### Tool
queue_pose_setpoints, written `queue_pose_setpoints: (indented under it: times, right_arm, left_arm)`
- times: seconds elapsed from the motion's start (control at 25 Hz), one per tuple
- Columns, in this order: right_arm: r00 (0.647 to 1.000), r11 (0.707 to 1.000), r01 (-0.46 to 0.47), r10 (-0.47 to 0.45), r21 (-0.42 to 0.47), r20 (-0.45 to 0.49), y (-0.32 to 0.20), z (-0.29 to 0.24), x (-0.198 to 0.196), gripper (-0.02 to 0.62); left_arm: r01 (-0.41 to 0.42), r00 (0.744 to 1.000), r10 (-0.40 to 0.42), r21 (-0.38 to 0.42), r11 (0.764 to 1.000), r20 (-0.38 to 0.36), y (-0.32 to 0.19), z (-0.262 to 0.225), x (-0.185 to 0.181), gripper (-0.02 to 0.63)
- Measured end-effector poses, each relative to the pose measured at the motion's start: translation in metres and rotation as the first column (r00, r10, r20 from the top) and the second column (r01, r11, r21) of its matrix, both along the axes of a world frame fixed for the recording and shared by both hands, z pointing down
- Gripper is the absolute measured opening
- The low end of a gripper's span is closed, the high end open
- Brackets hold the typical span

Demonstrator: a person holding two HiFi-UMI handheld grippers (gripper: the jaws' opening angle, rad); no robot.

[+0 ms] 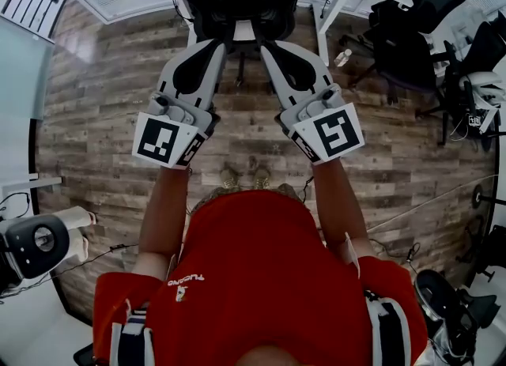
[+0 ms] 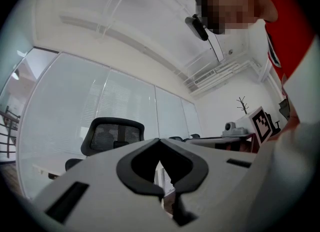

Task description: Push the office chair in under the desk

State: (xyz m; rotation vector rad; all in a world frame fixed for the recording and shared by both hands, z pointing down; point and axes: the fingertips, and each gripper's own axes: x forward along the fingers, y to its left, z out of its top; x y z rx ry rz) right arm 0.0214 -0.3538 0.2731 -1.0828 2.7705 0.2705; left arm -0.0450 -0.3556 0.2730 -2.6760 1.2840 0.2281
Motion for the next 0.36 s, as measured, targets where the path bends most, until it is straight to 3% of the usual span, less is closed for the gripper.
queue_pose_setpoints:
  times: [0.36]
  right_arm:
    - [1.0,1.0,-0.005,0.005,0.002,0.0,-0.003,-0.001,-0.01,0.023]
  left_arm:
    - [0.001,1.0,-0.001,-0.003,1.0,-0.011,-0.003,0.0,-0.012,0.008]
